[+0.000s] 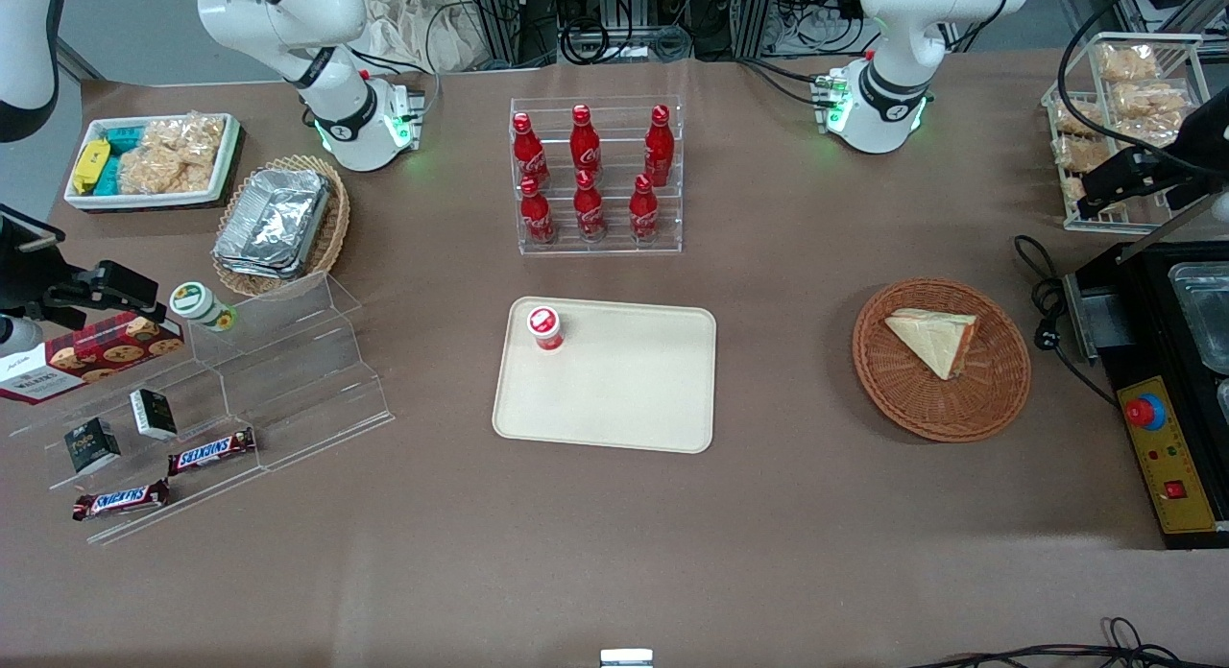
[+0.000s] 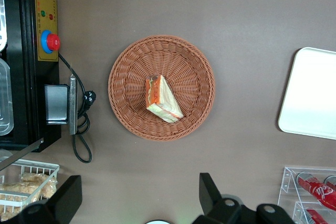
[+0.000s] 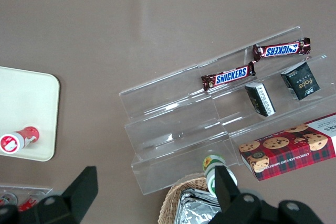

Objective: Place sandwich from basket to tray
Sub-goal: 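Move the left gripper toward the wicker basket with the sandwich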

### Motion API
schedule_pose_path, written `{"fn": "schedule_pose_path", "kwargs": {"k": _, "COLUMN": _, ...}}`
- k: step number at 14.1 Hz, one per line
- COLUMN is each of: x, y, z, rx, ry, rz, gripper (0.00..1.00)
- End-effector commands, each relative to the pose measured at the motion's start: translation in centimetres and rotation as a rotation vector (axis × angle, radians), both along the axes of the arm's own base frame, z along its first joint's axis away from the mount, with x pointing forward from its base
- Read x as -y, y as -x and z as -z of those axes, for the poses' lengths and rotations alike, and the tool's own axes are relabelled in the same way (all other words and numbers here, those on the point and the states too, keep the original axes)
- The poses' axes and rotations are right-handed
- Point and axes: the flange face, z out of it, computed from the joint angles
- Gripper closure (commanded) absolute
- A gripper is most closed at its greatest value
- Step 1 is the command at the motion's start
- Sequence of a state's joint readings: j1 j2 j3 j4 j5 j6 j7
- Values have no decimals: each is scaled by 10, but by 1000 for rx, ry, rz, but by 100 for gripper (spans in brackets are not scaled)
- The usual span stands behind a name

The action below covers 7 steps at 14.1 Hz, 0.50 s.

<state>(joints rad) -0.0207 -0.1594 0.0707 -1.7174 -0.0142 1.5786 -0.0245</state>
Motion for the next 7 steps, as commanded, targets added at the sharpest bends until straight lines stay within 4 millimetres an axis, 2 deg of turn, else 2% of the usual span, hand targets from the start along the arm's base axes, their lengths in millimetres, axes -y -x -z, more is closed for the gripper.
{"fn": "schedule_pose_path", "kwargs": {"k": 1, "x": 0, "y": 4, "z": -7, "rx": 18, "ry": 5, "rz": 15, "gripper": 0}}
{"fn": "schedule_pose_path", "kwargs": {"k": 3, "x": 0, "y": 2, "z": -7, "rx": 15, "ry": 8, "rz": 4, "gripper": 0}}
{"fn": "schedule_pose_path", "kwargs": {"k": 7, "x": -2, "y": -11, "z": 24, "rx": -31, "ry": -4, "rz": -2, "gripper": 0}}
